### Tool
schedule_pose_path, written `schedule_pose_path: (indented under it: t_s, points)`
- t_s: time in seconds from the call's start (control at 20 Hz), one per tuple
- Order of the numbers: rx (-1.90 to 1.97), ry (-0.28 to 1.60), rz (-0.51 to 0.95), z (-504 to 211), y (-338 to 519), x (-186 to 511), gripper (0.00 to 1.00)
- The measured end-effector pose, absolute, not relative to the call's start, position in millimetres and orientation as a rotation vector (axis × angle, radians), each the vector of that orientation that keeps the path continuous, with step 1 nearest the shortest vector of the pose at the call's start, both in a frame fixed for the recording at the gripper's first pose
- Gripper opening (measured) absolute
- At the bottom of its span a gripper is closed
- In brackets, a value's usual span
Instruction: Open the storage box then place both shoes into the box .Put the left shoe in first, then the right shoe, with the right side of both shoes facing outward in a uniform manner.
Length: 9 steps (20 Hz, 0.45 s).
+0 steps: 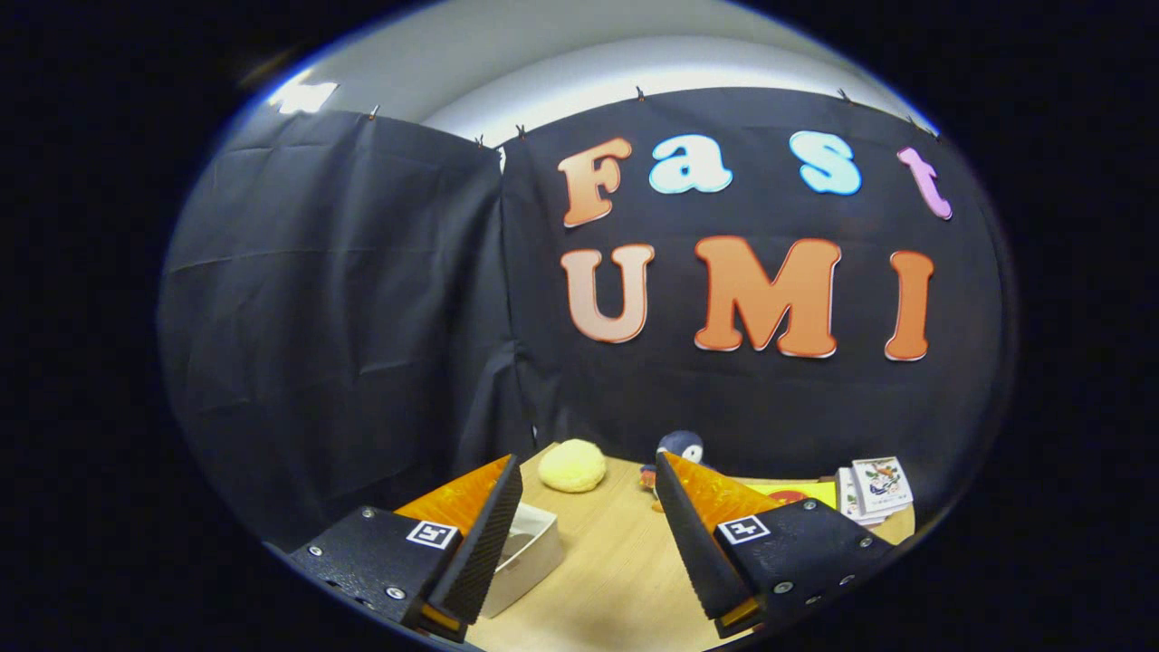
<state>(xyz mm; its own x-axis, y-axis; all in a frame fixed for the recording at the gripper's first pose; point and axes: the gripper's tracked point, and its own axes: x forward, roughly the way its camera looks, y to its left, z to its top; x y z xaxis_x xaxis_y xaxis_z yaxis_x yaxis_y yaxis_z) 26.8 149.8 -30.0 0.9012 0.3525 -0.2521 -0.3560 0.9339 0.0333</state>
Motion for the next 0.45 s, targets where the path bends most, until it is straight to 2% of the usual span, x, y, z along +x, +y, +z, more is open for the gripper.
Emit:
schedule_pose_path:
  t_s: [0.45]
  points:
    - [-0.039, 0.047, 0.286, 25, 80, 2, 0.91]
